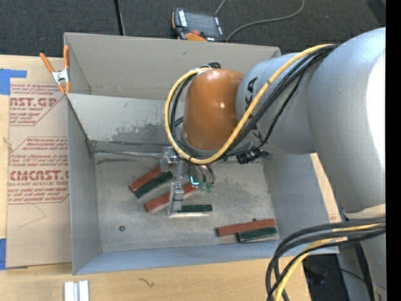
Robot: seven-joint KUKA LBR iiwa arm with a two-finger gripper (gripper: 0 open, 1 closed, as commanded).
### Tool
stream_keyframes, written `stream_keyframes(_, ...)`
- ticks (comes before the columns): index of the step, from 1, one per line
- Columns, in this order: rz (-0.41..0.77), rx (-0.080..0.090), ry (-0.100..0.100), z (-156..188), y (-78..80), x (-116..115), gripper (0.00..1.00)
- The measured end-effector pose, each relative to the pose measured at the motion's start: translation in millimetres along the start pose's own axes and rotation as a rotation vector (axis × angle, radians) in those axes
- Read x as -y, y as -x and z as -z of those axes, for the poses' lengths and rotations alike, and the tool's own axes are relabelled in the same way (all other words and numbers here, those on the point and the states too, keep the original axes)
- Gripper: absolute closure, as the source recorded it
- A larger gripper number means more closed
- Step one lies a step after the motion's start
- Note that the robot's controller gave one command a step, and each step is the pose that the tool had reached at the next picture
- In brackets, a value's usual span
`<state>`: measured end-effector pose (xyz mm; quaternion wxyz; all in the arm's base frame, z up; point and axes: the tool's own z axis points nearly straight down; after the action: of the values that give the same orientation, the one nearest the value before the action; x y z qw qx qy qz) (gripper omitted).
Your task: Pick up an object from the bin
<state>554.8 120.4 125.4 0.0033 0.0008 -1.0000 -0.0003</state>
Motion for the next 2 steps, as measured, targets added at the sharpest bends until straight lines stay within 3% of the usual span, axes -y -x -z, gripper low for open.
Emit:
stream_keyframes(1,-0.053,0.008,0.001,-57.9,5.2,9.9,0.00)
stream_keyframes(2,-0.053,0.010,0.002,-57.2,6.1,8.7,0.00)
